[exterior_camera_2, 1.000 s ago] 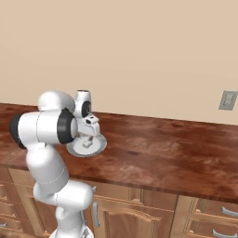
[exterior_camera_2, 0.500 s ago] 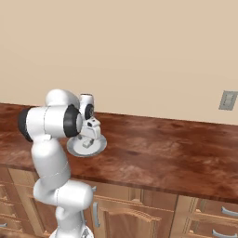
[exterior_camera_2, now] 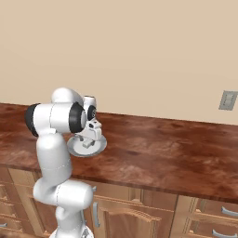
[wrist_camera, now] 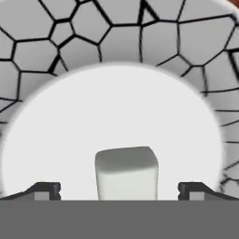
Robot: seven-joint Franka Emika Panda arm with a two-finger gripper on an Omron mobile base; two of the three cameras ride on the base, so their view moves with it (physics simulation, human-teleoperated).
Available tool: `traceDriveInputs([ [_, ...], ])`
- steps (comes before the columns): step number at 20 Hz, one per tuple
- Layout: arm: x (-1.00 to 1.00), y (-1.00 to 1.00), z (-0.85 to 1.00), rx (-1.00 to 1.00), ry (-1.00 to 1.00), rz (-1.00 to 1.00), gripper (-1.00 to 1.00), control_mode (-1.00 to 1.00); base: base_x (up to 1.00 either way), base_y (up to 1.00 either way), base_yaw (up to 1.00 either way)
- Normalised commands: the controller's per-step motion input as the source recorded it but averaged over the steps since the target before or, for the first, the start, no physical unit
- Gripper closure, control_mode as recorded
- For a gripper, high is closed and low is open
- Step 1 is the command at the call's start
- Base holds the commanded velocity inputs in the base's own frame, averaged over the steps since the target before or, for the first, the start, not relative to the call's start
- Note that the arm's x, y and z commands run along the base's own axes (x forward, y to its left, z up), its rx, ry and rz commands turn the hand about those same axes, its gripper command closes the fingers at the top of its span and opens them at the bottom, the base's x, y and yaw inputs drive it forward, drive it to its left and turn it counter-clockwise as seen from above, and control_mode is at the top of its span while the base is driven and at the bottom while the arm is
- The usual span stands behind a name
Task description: Pick up the marshmallow and place it in the cup of hot chocolate on the dining counter.
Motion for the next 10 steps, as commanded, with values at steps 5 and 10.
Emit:
traceDriveInputs([
  [5,0.00,0.00,-0.21,0.00,0.01,-0.02,-1.00,-1.00,0.00,0.00,0.00],
  [10,0.00,0.00,-0.15,0.00,0.00,-0.01,1.00,-1.00,0.00,0.00,0.00],
])
